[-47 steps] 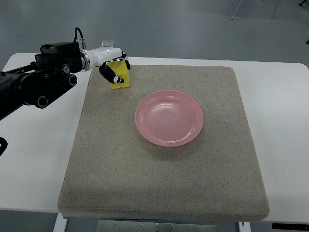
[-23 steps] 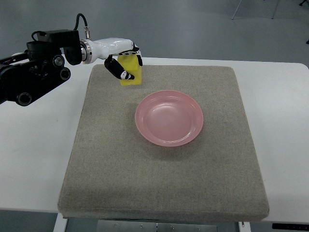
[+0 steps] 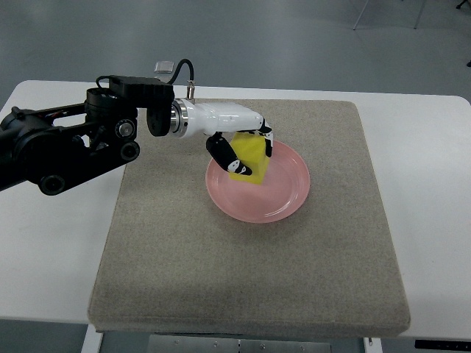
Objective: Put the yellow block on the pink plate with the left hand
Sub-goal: 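Lift the held yellow cube and carry it over the pink plate, then lower the cube onto the pink plate and open the left hand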
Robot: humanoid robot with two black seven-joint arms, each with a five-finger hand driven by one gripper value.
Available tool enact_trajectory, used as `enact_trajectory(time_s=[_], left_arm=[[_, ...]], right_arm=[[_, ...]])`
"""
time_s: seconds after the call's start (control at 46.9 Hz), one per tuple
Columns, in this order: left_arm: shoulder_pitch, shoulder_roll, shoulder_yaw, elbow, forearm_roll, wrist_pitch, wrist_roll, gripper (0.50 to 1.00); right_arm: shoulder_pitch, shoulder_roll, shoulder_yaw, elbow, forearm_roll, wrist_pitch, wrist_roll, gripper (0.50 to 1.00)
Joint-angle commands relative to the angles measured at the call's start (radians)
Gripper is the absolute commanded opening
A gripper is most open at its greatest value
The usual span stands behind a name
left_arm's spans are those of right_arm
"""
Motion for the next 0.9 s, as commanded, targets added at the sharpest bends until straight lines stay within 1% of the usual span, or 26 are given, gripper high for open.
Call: enact_trajectory(time_s=[0.0, 0.171, 0.256, 0.363, 0.469, 0.491, 0.533, 0.555, 0.576, 0.64, 0.683, 0.725, 0.789, 0.811, 0.853, 0.875], left_arm=[[0.008, -0.02, 0.011, 0.009, 0.004, 0.01, 0.001, 0.5], [0.021, -0.071, 0.011, 0.061, 0.057, 0.015, 0.001, 0.5], [0.021, -0.077, 0.009, 0.064, 0.085, 0.021, 0.001, 0.5], [0.021, -0.08, 0.011, 0.081, 0.09, 0.047, 0.0, 0.5], [0.025, -0.088, 0.017, 0.094, 0.09, 0.048, -0.008, 0.5], [0.028, -0.089, 0.018, 0.096, 0.09, 0.048, -0.008, 0.548], [0.031, -0.089, 0.021, 0.096, 0.09, 0.048, -0.008, 0.683], [0.033, -0.089, 0.021, 0.096, 0.091, 0.048, -0.008, 0.722], [0.033, -0.089, 0.023, 0.096, 0.091, 0.048, -0.008, 0.733], [0.033, -0.089, 0.024, 0.096, 0.091, 0.048, -0.008, 0.741], [0.033, -0.089, 0.032, 0.096, 0.093, 0.048, -0.008, 0.786], [0.033, -0.088, 0.04, 0.096, 0.097, 0.048, -0.008, 0.846], [0.031, -0.085, 0.043, 0.096, 0.102, 0.048, -0.008, 0.889], [0.031, -0.083, 0.043, 0.094, 0.102, 0.048, -0.008, 0.915], [0.027, -0.082, 0.043, 0.091, 0.102, 0.048, -0.008, 0.983], [0.025, -0.08, 0.043, 0.088, 0.102, 0.047, -0.008, 0.992]], right_arm=[[0.0, 0.0, 0.0, 0.0, 0.0, -0.001, 0.0, 0.924], [0.0, 0.0, 0.0, 0.0, 0.0, 0.001, -0.001, 0.924], [0.0, 0.0, 0.001, 0.0, 0.0, -0.001, -0.001, 0.924], [0.0, 0.0, 0.0, 0.0, 0.0, 0.001, -0.001, 0.924], [0.0, 0.0, 0.0, 0.0, 0.0, 0.001, 0.0, 0.924], [0.0, 0.0, 0.0, 0.0, 0.0, -0.001, 0.0, 0.924], [0.0, 0.0, 0.001, 0.0, 0.0, 0.001, 0.0, 0.924], [0.0, 0.0, 0.0, 0.0, 0.0, -0.001, 0.0, 0.924], [0.0, 0.0, 0.0, 0.0, 0.0, -0.001, 0.0, 0.924], [0.0, 0.0, 0.0, 0.0, 0.0, -0.001, -0.001, 0.924], [0.0, 0.0, 0.0, 0.0, 0.0, -0.001, 0.0, 0.924], [0.0, 0.0, 0.0, 0.0, 0.0, 0.001, 0.0, 0.924], [0.0, 0.0, 0.0, -0.002, 0.0, -0.001, 0.0, 0.924], [0.0, 0.0, 0.0, 0.0, 0.0, 0.001, -0.001, 0.924], [0.0, 0.0, 0.0, 0.0, 0.0, -0.001, 0.0, 0.924], [0.0, 0.0, 0.0, 0.0, 0.0, 0.001, -0.001, 0.924]])
